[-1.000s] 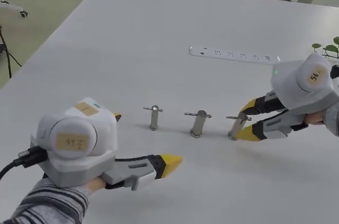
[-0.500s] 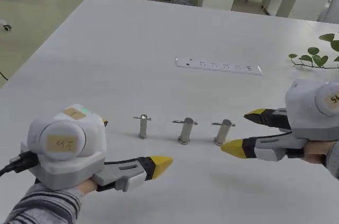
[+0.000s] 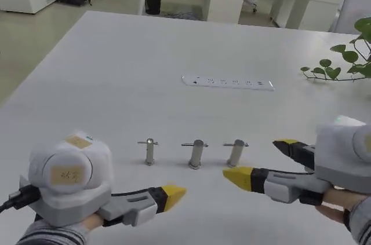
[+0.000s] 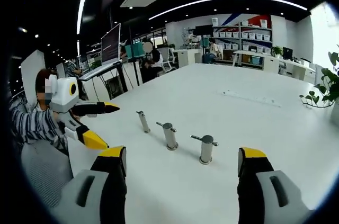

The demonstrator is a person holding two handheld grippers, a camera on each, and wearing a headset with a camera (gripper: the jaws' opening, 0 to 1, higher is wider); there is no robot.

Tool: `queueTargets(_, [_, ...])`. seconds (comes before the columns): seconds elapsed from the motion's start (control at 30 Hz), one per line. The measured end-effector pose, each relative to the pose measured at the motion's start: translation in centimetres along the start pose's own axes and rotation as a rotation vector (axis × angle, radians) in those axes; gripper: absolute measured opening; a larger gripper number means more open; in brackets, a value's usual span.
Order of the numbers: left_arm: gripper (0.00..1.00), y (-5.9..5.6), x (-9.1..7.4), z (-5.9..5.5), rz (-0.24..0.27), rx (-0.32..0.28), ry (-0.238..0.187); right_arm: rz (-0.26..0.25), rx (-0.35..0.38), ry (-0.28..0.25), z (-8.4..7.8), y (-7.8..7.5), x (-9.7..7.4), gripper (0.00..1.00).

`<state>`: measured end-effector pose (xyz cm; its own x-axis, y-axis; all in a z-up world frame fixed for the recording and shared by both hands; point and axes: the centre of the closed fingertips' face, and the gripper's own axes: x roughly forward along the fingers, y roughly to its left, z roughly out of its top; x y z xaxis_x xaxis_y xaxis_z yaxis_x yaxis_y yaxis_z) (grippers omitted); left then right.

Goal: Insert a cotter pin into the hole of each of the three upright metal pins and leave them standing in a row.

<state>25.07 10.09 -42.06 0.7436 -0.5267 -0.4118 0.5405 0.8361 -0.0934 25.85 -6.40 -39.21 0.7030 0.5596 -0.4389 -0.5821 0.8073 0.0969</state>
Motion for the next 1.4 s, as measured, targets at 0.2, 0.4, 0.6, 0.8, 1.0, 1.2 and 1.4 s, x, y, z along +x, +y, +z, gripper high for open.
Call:
queueTargets(0.2, [0.99, 0.1, -0.3, -0.9, 0.015, -0.017, 0.019, -0.026, 0.001, 0.020, -1.2, 0.3, 0.0, 0.87])
queueTargets(0.4, [0.99, 0.2, -0.4, -0.4, 0.023, -0.075, -0.025, -0.083, 0.029, -0.028, -1.5, -0.1, 0.1, 0.88])
queueTargets(0.6, [0.97, 0.4, -0.2, -0.8, 0.027, -0.131, -0.021, -0.092, 0.114, -0.118, -0.7, -0.2, 0.1, 0.87])
queueTargets(0.8, [0.97, 0.7, -0.4, -1.0, 0.048, -0.065, -0.002, -0.091, 0.096, -0.094, -1.4, 0.2, 0.2, 0.87])
queueTargets(1.0, [0.97, 0.6, -0.6, -0.9, 0.048, -0.056, -0.007, -0.119, 0.104, -0.122, -1.9, 0.1, 0.2, 0.86])
queueTargets(1.2, [0.97, 0.3, -0.3, -1.0, 0.042, -0.034, 0.000, -0.134, 0.043, -0.076, -2.8, -0.1, 0.2, 0.86])
queueTargets(1.4, [0.97, 0.1, 0.0, -1.2, 0.044, 0.025, 0.020, -0.126, 0.024, -0.055, -3.1, 0.3, 0.6, 0.86])
